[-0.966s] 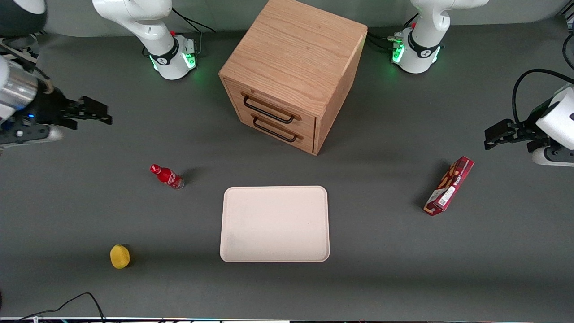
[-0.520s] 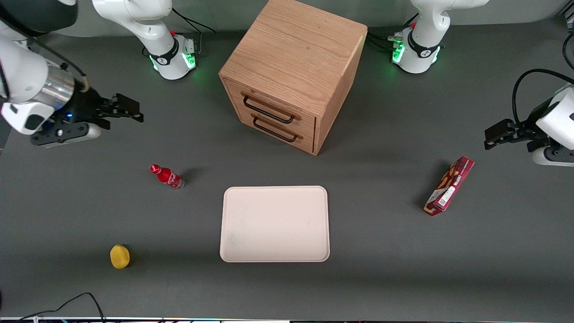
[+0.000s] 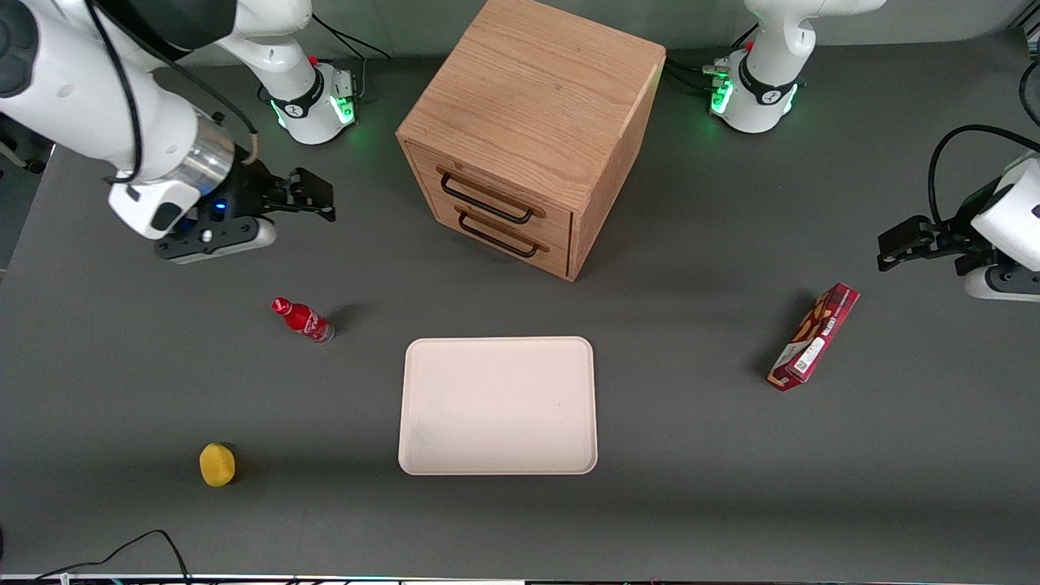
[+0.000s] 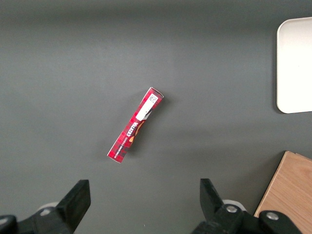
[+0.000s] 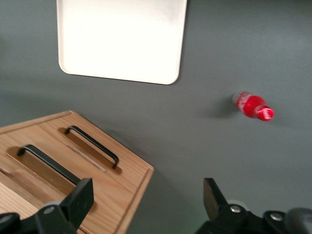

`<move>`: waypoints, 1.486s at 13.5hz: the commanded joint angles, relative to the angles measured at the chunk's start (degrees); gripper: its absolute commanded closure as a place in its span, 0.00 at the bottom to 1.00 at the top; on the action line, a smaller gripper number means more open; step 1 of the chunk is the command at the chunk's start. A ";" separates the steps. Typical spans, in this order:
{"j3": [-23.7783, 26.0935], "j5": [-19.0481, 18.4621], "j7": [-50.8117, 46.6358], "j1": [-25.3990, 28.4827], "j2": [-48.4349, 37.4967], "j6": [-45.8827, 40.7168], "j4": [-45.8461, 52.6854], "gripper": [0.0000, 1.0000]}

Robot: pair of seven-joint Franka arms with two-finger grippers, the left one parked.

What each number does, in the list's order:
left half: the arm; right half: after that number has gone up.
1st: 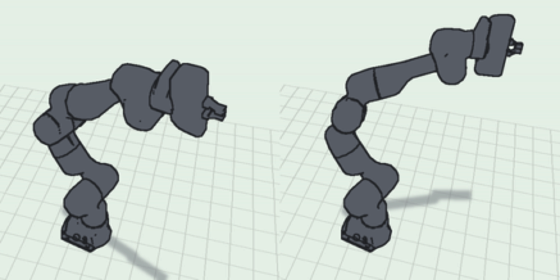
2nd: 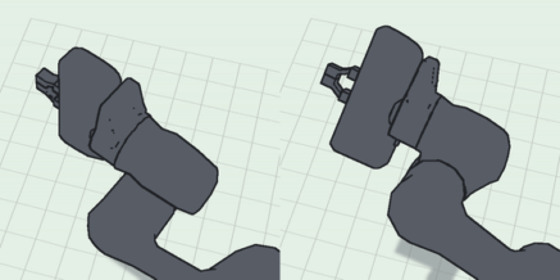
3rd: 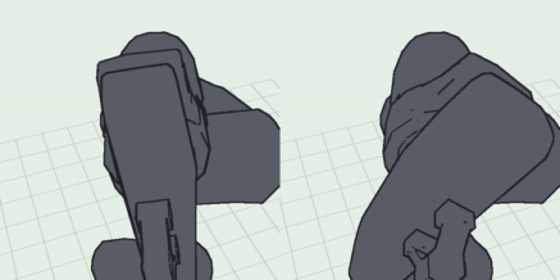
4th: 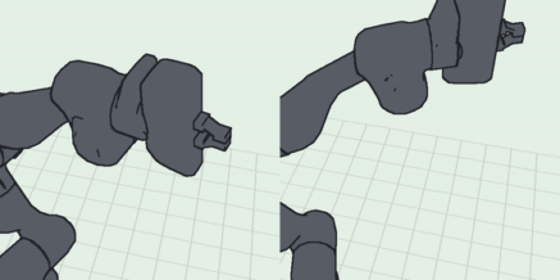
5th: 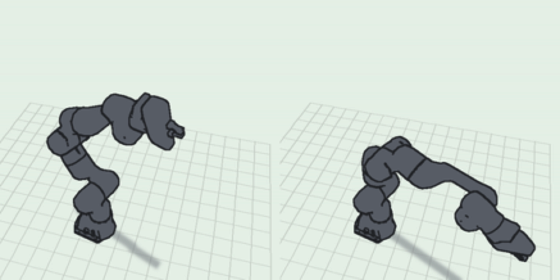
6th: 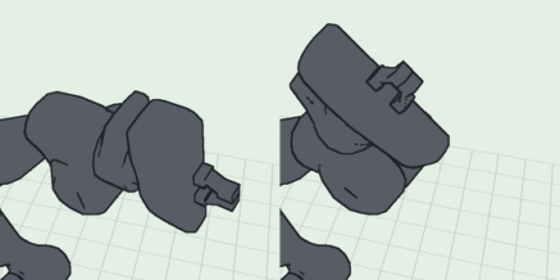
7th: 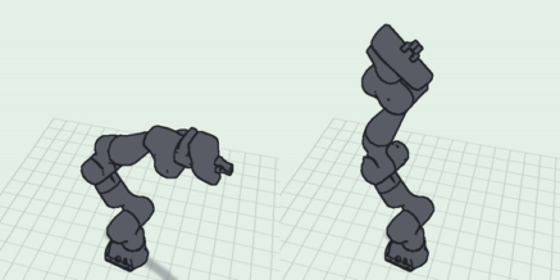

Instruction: Open upper drawer

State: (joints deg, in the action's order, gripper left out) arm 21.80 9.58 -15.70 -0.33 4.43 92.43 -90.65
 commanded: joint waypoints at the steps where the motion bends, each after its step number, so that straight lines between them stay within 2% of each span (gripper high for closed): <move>1: 3.68 0.88 -3.98 0.16 6.88 0.29 6.17 0.00; 3: 5.27 0.79 -3.03 1.47 9.97 0.29 8.29 0.00; 8: 5.27 0.43 2.06 8.93 15.86 0.29 11.80 0.00; 15: 5.27 0.52 16.30 12.02 19.47 -0.15 12.25 0.00; 17: 5.27 0.79 18.07 12.20 21.84 0.21 12.77 0.00; 20: 4.66 -0.09 19.30 15.97 22.28 0.29 13.04 0.00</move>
State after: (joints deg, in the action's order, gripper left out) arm 27.39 9.60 1.97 12.89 25.20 93.35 -80.07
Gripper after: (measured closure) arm 0.000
